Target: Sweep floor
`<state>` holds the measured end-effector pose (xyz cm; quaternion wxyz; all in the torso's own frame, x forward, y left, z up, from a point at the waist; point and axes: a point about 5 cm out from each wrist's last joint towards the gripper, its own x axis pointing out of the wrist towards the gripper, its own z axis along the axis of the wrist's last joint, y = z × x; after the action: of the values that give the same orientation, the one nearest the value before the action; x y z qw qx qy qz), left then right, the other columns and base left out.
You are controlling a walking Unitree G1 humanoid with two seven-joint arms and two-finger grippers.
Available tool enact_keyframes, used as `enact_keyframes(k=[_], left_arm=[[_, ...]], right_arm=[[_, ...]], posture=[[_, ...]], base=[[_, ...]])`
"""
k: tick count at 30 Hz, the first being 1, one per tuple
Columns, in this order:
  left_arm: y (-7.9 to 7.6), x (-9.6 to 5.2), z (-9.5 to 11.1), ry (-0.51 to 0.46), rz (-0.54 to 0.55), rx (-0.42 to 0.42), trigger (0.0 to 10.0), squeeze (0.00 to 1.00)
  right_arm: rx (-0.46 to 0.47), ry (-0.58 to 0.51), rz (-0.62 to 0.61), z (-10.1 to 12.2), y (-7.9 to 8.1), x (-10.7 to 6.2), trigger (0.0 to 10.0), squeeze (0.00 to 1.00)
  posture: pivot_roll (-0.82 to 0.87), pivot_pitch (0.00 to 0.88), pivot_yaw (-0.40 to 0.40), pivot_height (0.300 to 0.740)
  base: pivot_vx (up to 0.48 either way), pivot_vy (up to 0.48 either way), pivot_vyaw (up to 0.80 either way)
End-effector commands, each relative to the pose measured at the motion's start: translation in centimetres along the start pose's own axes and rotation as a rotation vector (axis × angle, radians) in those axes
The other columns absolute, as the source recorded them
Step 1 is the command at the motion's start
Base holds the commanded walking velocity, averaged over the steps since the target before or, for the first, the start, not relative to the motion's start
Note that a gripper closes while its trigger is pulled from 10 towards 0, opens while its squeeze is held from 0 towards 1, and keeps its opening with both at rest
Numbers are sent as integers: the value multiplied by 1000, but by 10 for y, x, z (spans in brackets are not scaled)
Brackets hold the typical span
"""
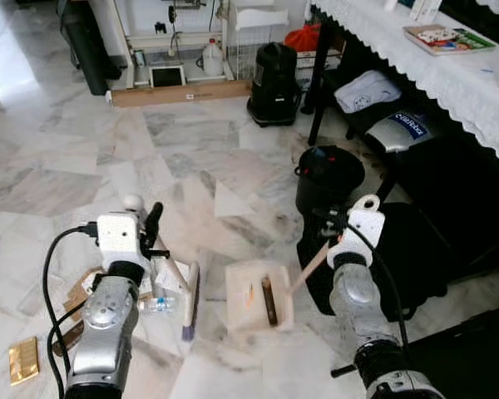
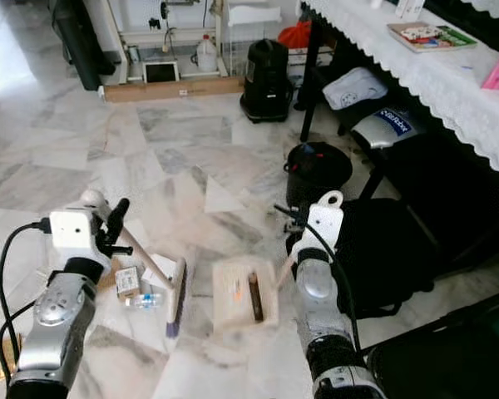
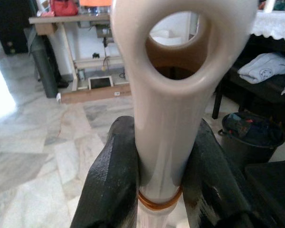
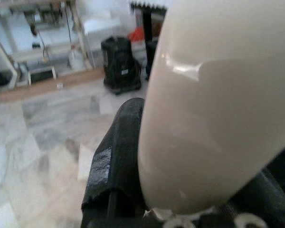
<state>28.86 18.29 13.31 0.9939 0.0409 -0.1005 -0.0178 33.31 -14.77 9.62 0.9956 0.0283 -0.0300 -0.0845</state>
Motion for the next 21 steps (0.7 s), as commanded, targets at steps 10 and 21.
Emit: enact_keyframes(k=[10,21], left_arm=[[0,5,26,-145,38,70,10000,0],[-3,6,24,-144,30,106,10000,0]], right_arm=[[13,-106,-1,26,-5,-3,10000,0],[28,-135,10,36,-1,-7,10000,0]], posture=[[-3,33,-62,740],[-3,19,-57,740]], base=[[0,0,0],[0,0,670]])
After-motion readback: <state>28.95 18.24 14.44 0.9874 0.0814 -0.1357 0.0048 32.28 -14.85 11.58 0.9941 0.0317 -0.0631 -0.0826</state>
